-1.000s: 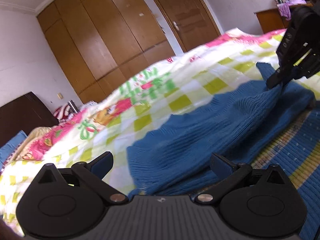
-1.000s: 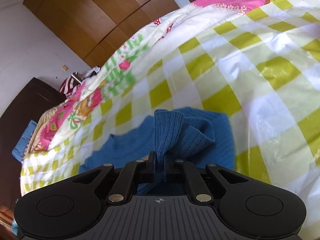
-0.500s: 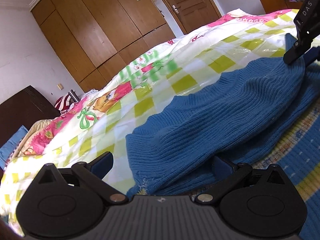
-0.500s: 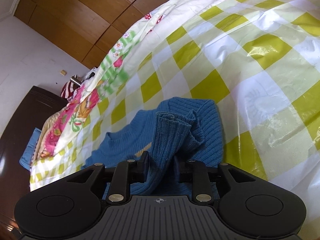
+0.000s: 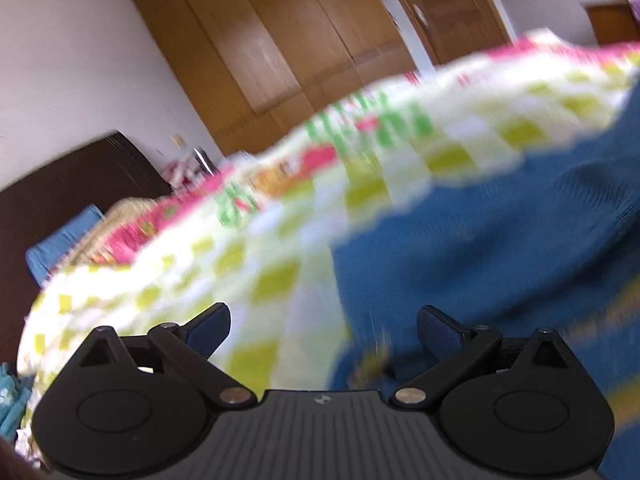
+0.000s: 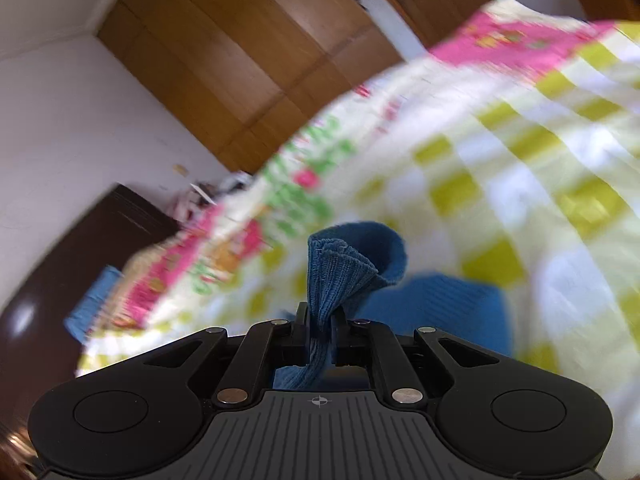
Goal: Fold small clothes
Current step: 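Lift the second sleeve with the right tool and fold it over the body, then open the right tool and withdraw it from the folded sleeve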
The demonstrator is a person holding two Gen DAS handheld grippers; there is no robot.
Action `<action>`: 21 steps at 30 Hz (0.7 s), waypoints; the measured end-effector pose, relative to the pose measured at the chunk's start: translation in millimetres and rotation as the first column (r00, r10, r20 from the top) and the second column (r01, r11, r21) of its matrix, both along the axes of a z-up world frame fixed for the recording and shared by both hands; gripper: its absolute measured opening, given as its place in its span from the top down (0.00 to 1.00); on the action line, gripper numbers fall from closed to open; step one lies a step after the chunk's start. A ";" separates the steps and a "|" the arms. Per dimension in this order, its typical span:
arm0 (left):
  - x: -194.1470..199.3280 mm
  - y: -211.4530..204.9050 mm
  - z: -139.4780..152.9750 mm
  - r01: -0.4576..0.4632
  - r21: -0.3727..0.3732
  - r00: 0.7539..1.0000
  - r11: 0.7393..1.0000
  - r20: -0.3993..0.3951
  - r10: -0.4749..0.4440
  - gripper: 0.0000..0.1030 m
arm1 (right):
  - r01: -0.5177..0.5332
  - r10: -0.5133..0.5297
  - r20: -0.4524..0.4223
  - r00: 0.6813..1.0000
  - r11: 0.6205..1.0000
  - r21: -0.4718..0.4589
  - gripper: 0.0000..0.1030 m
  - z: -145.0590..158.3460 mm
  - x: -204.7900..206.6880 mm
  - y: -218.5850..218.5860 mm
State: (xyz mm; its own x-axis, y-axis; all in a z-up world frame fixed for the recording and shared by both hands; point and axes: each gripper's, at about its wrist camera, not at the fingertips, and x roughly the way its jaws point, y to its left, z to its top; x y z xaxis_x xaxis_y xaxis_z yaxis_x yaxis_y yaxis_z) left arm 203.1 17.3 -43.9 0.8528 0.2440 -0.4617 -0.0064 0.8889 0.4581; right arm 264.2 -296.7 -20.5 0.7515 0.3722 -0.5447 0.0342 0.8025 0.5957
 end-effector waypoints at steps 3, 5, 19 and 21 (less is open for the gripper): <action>-11.1 -0.9 -1.4 0.023 0.023 1.000 0.999 -0.005 -0.023 0.00 | -0.018 0.009 -0.150 0.989 0.998 -0.054 0.88 -35.6 -3.0 -8.4; -13.8 -2.0 6.1 0.031 0.019 0.999 0.999 0.011 -0.032 0.00 | -0.007 0.004 -0.148 0.989 1.000 -0.021 0.88 -34.4 -7.2 -16.1; 1.5 13.7 -7.1 -0.126 -0.109 0.991 0.986 0.026 0.130 0.00 | -0.453 0.480 0.020 0.877 0.841 -0.297 0.73 26.6 61.4 134.2; 2.1 21.1 -9.3 -0.139 -0.152 0.989 0.979 0.021 0.144 0.00 | -0.550 0.570 -0.018 0.822 0.784 -0.287 0.72 15.8 86.1 169.1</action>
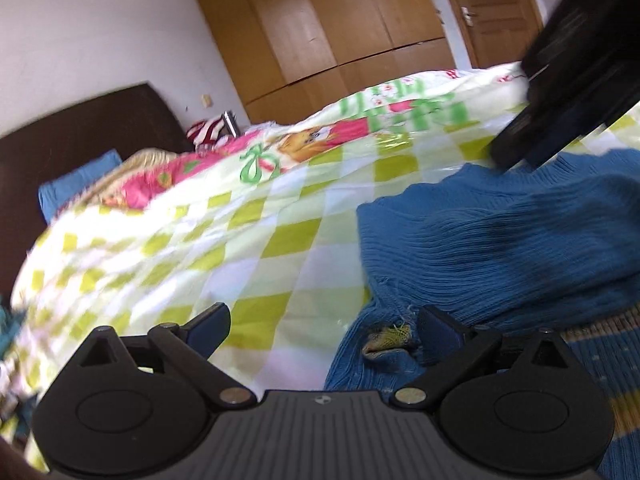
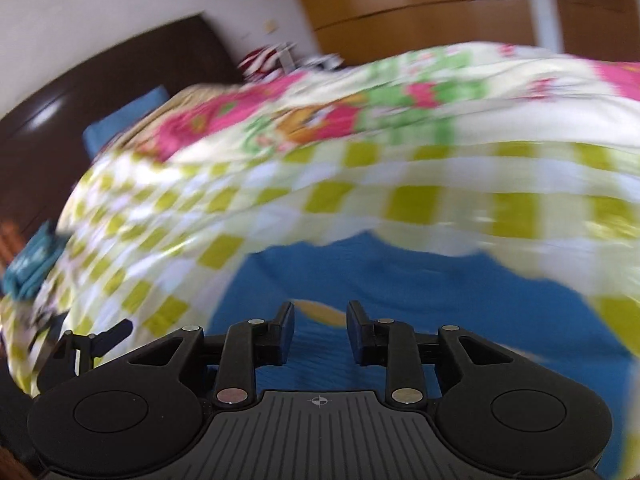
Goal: Fold small clothes
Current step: 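Open the right tool and withdraw it from the folded sleeve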
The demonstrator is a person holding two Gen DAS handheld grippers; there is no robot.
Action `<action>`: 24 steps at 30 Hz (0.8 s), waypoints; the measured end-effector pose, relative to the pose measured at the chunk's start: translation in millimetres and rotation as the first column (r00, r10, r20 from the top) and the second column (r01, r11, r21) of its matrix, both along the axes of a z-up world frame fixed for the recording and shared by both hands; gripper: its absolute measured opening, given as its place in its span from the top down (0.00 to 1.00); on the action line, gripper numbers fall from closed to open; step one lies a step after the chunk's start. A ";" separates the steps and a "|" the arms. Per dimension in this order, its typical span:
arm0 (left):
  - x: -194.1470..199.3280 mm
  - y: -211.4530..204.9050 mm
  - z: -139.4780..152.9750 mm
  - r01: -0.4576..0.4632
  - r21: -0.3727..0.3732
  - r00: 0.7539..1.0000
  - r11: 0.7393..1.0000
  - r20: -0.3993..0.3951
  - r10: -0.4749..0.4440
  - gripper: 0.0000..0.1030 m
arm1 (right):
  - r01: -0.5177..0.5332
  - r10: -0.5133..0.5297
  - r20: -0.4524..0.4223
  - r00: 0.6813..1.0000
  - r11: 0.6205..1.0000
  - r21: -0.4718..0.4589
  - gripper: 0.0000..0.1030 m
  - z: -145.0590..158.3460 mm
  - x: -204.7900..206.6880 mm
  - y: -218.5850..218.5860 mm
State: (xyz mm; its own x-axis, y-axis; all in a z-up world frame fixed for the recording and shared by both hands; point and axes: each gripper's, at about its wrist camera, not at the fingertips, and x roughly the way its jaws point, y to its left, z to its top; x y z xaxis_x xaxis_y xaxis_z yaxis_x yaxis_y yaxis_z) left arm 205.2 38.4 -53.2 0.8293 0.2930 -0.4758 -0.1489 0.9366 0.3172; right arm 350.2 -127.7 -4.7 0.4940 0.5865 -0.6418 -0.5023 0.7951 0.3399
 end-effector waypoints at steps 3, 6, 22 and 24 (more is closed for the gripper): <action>-1.7 9.7 -1.8 0.002 -0.044 1.000 0.999 0.011 -0.001 0.00 | -0.107 0.105 -0.068 0.992 0.994 -0.034 0.62 -16.3 24.6 38.8; -4.7 16.3 -2.0 0.003 -0.070 1.000 0.998 0.029 -0.001 0.00 | -0.163 0.155 -0.071 0.985 0.979 -0.122 0.67 -25.1 30.5 64.2; -3.1 32.8 -6.9 -0.121 0.000 0.992 0.993 0.032 0.121 0.00 | -0.191 0.185 -0.053 0.981 0.969 -0.157 0.86 -29.8 43.4 96.6; -3.1 32.4 -7.8 -0.123 0.008 0.992 0.992 0.033 0.123 0.00 | -0.207 0.203 -0.040 0.978 0.960 -0.191 0.83 -34.5 41.9 107.6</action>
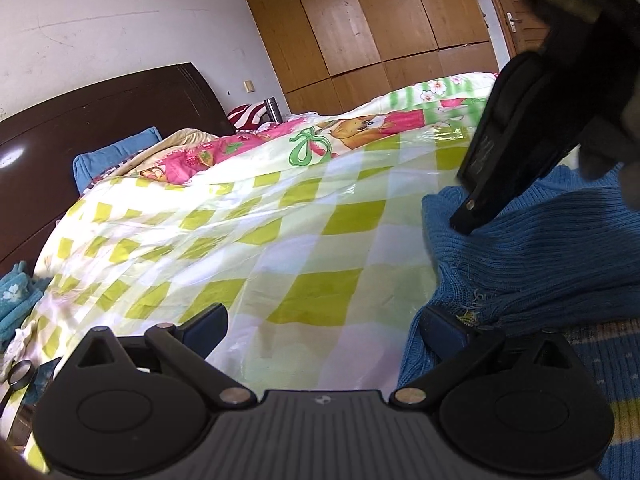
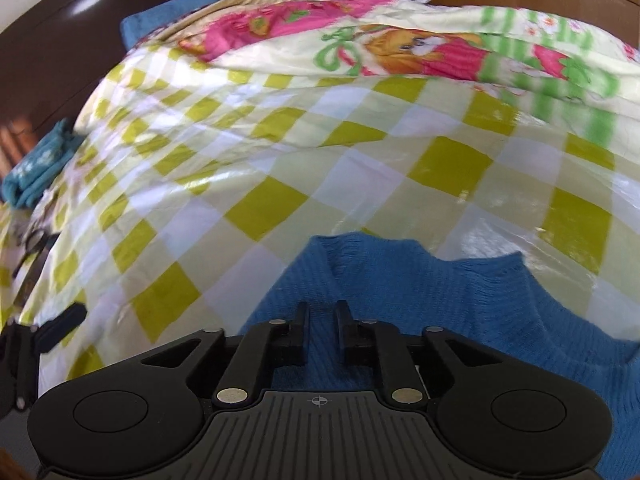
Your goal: Fold small clothes
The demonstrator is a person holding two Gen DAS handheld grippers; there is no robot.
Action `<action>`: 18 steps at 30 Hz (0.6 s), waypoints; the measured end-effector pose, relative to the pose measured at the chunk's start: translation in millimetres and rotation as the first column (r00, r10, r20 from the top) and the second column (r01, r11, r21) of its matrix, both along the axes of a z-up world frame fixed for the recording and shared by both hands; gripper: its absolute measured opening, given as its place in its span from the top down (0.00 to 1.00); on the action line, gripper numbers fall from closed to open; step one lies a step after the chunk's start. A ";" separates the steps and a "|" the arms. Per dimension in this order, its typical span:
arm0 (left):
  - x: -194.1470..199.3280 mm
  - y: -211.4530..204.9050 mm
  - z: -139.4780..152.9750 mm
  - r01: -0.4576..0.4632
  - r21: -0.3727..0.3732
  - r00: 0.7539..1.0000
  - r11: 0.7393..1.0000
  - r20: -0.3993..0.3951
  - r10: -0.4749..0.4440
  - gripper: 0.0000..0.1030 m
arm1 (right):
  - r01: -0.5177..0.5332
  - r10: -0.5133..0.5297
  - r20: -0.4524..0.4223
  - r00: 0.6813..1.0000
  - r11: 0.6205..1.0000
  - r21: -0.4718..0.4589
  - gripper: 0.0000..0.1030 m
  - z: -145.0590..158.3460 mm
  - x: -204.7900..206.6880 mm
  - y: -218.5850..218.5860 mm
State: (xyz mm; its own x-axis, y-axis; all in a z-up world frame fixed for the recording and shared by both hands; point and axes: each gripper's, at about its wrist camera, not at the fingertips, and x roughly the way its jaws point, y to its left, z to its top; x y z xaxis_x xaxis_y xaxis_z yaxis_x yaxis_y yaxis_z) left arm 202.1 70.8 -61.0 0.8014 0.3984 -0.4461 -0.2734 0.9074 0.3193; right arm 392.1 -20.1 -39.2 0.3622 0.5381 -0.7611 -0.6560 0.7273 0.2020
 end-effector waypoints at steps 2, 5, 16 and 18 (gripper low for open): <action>1.5 -0.2 -1.9 -0.007 0.013 1.000 1.000 -0.007 0.008 0.00 | 0.003 -0.003 0.017 1.000 1.000 -0.020 0.87 -3.0 2.3 11.2; 2.7 0.2 -3.7 -0.021 0.025 1.000 0.999 -0.006 0.021 0.00 | 0.028 -0.027 0.046 0.999 0.999 -0.021 0.94 -5.1 11.7 20.9; -23.4 -9.1 11.3 0.000 0.113 1.000 0.994 0.011 -0.002 0.00 | 0.183 -0.185 0.100 0.978 0.983 0.028 0.84 45.2 -67.5 -93.6; -22.6 -14.8 3.0 0.037 0.136 0.997 0.990 -0.069 -0.028 0.00 | 0.249 -0.248 0.043 0.968 0.968 -0.031 0.84 27.8 -78.9 -117.0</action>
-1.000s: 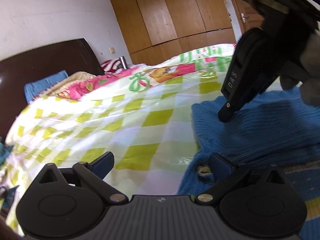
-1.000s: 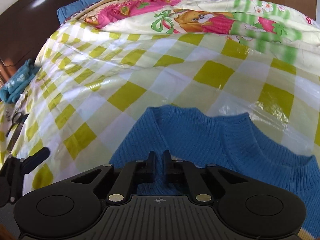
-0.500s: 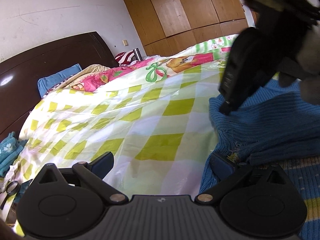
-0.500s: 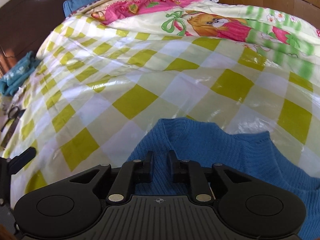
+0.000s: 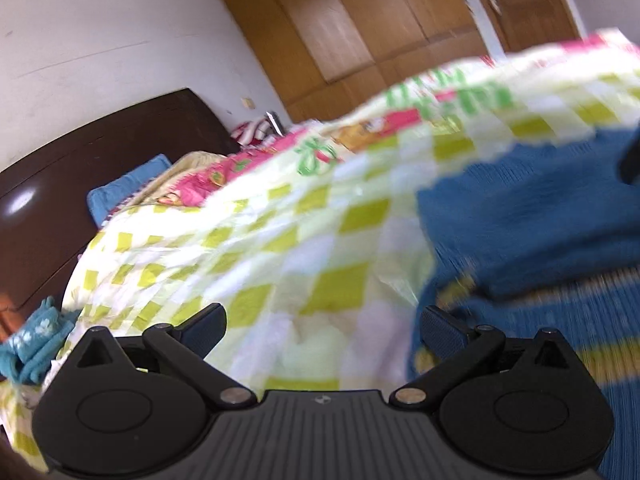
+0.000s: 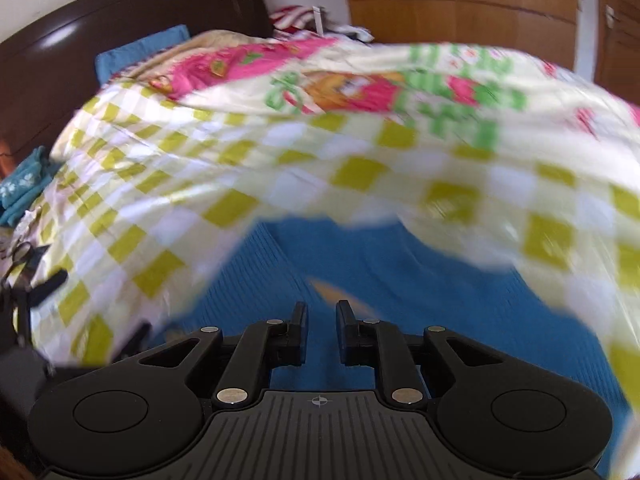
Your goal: Fold small clothes
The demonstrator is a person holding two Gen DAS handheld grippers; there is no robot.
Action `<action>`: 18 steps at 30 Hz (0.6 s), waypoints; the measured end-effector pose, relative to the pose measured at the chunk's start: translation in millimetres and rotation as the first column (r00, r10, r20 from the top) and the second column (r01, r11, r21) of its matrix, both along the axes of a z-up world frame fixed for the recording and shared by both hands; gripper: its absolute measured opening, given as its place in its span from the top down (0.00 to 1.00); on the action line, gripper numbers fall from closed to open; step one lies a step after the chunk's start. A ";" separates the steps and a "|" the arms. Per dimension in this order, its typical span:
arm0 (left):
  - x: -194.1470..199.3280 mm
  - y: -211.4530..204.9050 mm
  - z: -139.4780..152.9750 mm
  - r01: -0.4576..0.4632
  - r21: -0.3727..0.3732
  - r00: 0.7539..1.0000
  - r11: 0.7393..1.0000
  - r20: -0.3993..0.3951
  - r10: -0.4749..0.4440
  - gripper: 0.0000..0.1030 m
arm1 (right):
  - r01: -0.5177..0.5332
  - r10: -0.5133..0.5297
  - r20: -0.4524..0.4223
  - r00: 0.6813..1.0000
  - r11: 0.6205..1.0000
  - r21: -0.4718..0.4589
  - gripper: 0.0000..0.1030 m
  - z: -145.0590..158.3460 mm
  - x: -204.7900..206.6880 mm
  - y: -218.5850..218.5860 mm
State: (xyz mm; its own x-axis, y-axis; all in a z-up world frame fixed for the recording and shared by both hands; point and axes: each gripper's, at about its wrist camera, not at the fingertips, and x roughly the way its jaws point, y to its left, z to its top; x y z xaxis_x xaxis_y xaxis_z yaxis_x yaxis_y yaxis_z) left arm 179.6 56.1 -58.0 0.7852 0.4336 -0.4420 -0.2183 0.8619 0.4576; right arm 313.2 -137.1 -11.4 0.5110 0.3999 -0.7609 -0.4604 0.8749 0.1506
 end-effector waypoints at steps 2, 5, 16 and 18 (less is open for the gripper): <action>-0.7 -1.0 -7.1 0.022 -0.007 0.998 1.000 -0.067 -0.023 0.00 | 0.069 -0.072 -0.095 0.993 0.997 -0.036 0.84 -21.7 -5.3 -19.4; -16.3 2.0 8.8 0.050 -0.019 0.995 0.999 -0.081 -0.052 0.00 | 0.120 -0.117 -0.077 0.990 0.992 0.040 0.84 -10.8 -28.7 -46.8; -94.8 3.3 22.6 0.164 -0.099 0.947 0.982 -0.262 -0.184 0.00 | 0.239 -0.224 -0.213 0.951 0.970 0.051 0.77 -3.7 -171.1 -143.9; -100.0 0.6 22.1 0.170 -0.097 0.941 0.981 -0.278 -0.190 0.00 | 0.258 -0.237 -0.251 0.939 0.965 0.053 0.77 -11.4 -185.9 -151.2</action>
State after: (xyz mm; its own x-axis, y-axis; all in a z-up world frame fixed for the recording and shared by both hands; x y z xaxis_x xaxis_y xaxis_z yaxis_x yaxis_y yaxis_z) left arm 79.5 56.7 -35.8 0.6840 0.2565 -0.6829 0.0740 0.9069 0.4148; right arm 127.3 -288.3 -22.9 0.4081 0.3514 -0.8426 -0.1721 0.9360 0.3070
